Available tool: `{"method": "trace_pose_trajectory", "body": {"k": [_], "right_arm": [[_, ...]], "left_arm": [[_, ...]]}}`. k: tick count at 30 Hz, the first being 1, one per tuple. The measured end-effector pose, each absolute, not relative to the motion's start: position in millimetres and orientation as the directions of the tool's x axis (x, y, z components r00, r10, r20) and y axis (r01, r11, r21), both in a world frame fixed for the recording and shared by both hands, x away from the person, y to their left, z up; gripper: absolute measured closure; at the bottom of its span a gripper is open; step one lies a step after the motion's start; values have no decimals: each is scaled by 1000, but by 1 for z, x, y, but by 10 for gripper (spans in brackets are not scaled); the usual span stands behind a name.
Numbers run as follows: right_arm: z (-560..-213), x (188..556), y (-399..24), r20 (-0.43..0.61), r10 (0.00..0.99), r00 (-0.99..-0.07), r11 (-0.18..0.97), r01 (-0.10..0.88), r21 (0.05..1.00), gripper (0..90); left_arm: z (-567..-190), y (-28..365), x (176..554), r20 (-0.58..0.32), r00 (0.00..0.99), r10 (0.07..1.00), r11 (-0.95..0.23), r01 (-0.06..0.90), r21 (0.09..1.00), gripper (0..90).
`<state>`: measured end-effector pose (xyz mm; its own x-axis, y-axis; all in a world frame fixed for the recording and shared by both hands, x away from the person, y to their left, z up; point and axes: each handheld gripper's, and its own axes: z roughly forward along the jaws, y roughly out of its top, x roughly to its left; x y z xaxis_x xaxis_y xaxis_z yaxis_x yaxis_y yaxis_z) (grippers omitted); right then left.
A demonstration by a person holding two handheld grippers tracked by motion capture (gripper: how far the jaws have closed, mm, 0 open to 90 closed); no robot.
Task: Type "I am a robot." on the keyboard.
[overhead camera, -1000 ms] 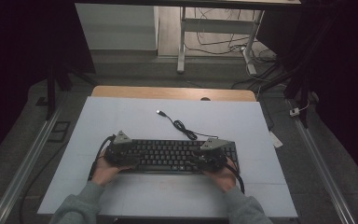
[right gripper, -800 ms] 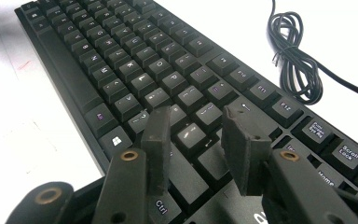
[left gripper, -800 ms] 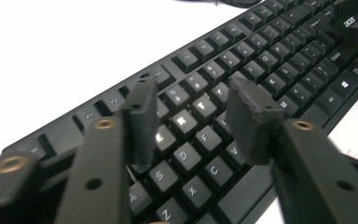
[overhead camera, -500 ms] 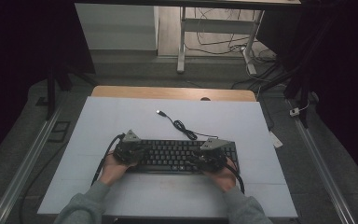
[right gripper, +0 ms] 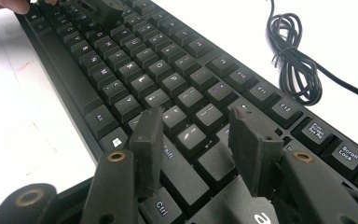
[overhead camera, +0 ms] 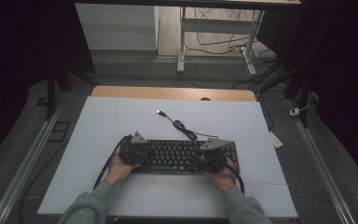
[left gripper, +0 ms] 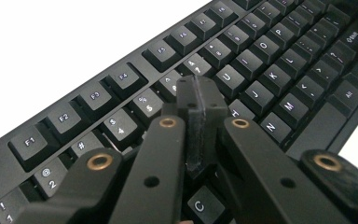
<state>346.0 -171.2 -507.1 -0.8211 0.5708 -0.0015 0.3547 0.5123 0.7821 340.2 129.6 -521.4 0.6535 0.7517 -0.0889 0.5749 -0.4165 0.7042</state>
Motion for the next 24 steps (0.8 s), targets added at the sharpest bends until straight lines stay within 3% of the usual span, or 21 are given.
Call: {"method": "trace_pose_trajectory", "body": {"k": [13, 24], "right_arm": [[-506, 346, -171, -9, 574, -819, 514, 352, 782, 533], [-505, 345, -172, -13, 574, -818, 508, 344, 789, 524]], "left_arm": [[-523, 129, 343, -84, 644, 760, -413, 579, 703, 891], [-506, 142, 332, -108, 634, 766, -353, 554, 754, 859]]}}
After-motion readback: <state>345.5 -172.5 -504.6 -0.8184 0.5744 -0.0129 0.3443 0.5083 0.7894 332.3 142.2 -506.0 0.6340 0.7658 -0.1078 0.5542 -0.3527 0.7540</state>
